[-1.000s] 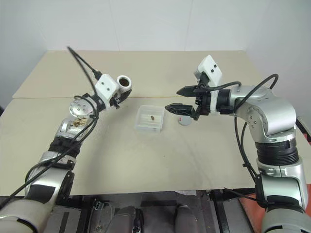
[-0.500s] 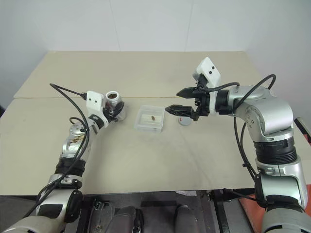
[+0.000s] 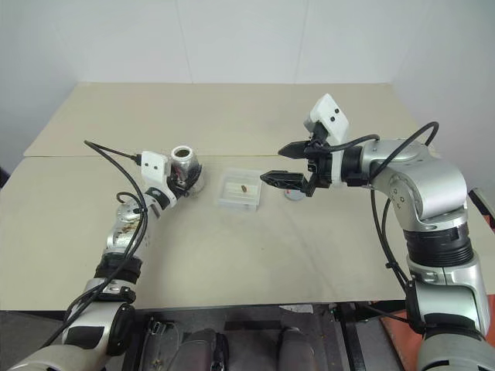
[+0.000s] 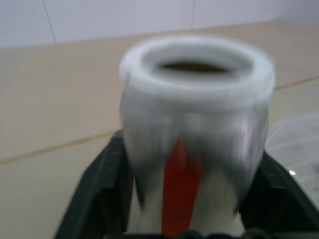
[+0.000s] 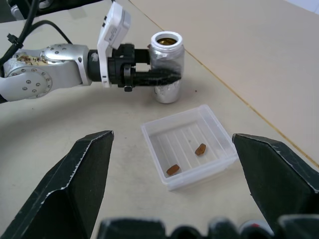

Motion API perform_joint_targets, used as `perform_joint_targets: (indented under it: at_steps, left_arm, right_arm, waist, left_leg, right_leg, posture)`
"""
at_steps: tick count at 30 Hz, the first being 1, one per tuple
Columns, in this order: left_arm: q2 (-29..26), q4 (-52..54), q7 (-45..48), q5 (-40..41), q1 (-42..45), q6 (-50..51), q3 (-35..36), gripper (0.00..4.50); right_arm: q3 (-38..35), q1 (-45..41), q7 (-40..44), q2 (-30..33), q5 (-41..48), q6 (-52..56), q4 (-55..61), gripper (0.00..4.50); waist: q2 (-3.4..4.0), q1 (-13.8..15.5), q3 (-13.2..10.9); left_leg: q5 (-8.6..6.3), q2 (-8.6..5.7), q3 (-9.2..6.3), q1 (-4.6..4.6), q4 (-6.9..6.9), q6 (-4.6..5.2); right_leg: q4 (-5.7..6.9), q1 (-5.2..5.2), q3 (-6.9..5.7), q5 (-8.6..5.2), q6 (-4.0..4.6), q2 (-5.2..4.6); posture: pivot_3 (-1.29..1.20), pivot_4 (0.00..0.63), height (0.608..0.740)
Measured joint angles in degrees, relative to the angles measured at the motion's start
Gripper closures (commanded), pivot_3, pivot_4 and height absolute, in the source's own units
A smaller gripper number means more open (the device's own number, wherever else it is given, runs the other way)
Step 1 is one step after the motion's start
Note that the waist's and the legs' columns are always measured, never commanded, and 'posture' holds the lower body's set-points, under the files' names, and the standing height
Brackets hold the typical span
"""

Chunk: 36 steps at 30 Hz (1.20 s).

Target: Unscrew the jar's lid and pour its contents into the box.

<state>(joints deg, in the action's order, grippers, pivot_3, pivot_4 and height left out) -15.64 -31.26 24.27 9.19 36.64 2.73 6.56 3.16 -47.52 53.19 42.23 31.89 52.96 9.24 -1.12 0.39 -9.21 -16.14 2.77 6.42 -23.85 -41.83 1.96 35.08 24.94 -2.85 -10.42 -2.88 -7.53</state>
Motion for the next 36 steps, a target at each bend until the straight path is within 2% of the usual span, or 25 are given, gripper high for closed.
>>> perform_joint_targets:
  at_steps: [1,2,7,14,18,22,27,32,36]
  left_arm:
    - [-0.18,0.49,0.01,0.00,-0.63,0.62,0.00,0.18]
    - [-0.45,1.07,0.09,-0.02,-1.23,1.30,-0.03,0.02]
    - [-3.05,9.85,2.20,0.03,-7.20,5.51,-0.47,0.02]
    - [-8.05,28.50,4.95,2.71,-18.91,16.74,0.01,0.02]
    - [-12.97,39.99,8.35,7.13,-25.61,22.86,1.73,0.02]
    - [-21.98,48.12,16.96,13.70,-28.54,24.21,7.14,0.02]
    - [-29.14,50.61,28.26,18.09,-29.55,18.51,12.26,0.02]
    - [-33.54,49.19,37.95,22.54,-29.42,15.83,14.17,0.02]
    - [-34.87,48.27,41.88,27.03,-27.92,16.33,16.81,0.02]
  right_arm:
    - [0.00,0.17,-0.15,0.00,0.08,0.01,0.18,0.00]
    - [-0.03,0.28,-0.29,-0.01,0.16,0.01,0.25,0.00]
    - [-0.15,0.90,-0.98,-0.01,0.45,0.01,0.69,0.00]
    - [-0.23,2.69,-1.73,0.07,0.90,0.02,2.73,0.00]
    - [-0.28,3.99,-2.00,0.47,1.02,0.09,3.66,0.00]
    - [-0.57,6.06,-1.31,1.71,1.28,0.06,5.14,0.00]
    - [-1.01,7.74,0.61,3.13,1.95,-0.19,6.41,0.00]
    - [-1.81,8.68,1.92,4.74,2.05,-1.51,7.49,0.00]
    - [-2.18,10.44,3.15,6.09,2.11,-2.65,9.06,0.00]
  waist:
    - [0.00,0.00,0.00]
    - [0.00,0.00,0.00]
    - [0.00,-0.11,0.00]
    - [0.00,-0.33,0.00]
    - [0.00,-0.34,0.00]
    - [0.00,-0.35,0.00]
    - [0.00,-0.31,0.00]
    - [0.00,-0.35,0.00]
    - [0.00,-0.32,0.00]
  left_leg:
    - [0.00,0.00,0.00,0.00,0.00,0.00]
    - [0.00,0.00,0.00,0.00,0.01,0.00]
    - [0.00,0.02,0.00,0.00,0.01,-0.01]
    - [-0.01,0.05,0.00,0.00,0.03,0.00]
    - [-0.04,0.09,-0.01,0.00,0.05,0.04]
    - [-0.06,0.09,0.00,0.00,0.09,0.05]
    - [-0.07,0.07,0.04,0.02,0.10,0.05]
    - [-0.06,0.07,0.07,0.02,0.12,0.04]
    - [-0.07,0.07,0.07,0.02,0.12,0.04]
  right_leg:
    - [-0.01,0.00,0.00,0.00,0.00,0.00]
    - [-0.01,0.00,0.00,0.00,0.00,0.00]
    - [0.01,0.01,0.00,0.00,0.01,0.00]
    - [0.01,0.04,0.03,0.00,0.01,0.00]
    - [0.00,0.08,0.04,-0.01,0.02,0.00]
    - [-0.06,0.12,0.05,-0.02,0.04,0.00]
    - [-0.12,0.13,0.09,-0.03,0.05,0.00]
    - [-0.13,0.15,0.09,-0.03,0.05,0.00]
    - [-0.14,0.15,0.10,-0.04,0.05,0.00]
  posture:
    - [0.00,0.150,0.740]
    - [0.00,0.150,0.740]
    - [0.00,0.150,0.740]
    - [0.00,0.150,0.740]
    - [0.00,0.150,0.740]
    - [0.00,0.150,0.740]
    - [0.00,0.150,0.740]
    - [0.00,0.150,0.740]
    - [0.00,0.150,0.740]
